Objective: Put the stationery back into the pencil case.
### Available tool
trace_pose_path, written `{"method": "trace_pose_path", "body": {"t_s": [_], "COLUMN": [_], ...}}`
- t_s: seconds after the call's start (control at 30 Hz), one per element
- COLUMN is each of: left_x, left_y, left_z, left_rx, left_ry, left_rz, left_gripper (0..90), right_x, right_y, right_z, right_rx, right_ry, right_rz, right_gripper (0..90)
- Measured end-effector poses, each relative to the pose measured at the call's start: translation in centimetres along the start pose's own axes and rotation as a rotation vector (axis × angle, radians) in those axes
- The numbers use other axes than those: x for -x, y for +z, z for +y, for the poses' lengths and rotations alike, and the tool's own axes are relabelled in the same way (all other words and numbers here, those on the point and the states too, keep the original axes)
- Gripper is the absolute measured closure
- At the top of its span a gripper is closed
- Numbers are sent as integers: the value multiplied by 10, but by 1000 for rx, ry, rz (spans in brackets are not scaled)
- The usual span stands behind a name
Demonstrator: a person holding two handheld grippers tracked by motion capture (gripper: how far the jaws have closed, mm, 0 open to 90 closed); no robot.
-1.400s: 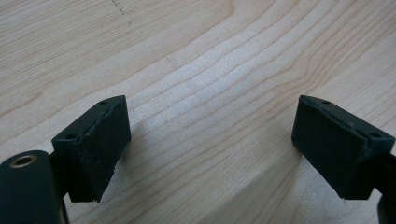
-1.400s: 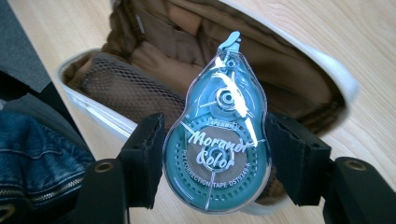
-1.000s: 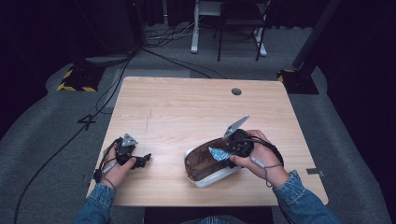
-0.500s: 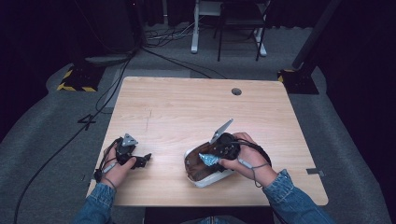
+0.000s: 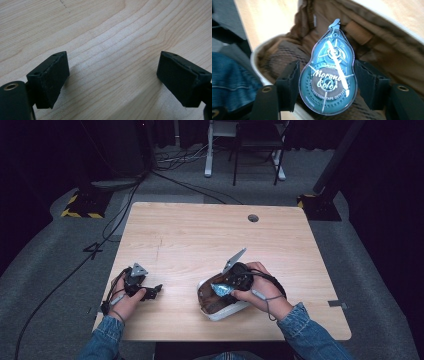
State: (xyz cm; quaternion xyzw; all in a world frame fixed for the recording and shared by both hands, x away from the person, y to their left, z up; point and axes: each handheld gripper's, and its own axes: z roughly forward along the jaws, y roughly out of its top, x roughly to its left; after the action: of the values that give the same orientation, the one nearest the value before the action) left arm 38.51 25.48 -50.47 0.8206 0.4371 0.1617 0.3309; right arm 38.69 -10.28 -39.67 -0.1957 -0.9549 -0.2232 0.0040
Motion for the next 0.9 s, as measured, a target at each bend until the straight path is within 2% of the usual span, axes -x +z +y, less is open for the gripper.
{"method": "trace_pose_path", "body": {"t_s": [0.13,0.6,0.9], "left_x": [0,0,1], "left_y": [0,0,0], "left_z": [0,0,0], "left_rx": [0,2,-1], "left_ry": [3,3,0], "left_rz": [2,6,5], "left_gripper": [109,109,109], "right_x": [0,1,-6], "right_y": [-2,-12,7], "right_z": [-1,-6,-4], "right_rx": [28,56,15], "right_ry": [-5,5,-13], "right_rz": [-34,-49,-80], "right_gripper": [332,333,316]}}
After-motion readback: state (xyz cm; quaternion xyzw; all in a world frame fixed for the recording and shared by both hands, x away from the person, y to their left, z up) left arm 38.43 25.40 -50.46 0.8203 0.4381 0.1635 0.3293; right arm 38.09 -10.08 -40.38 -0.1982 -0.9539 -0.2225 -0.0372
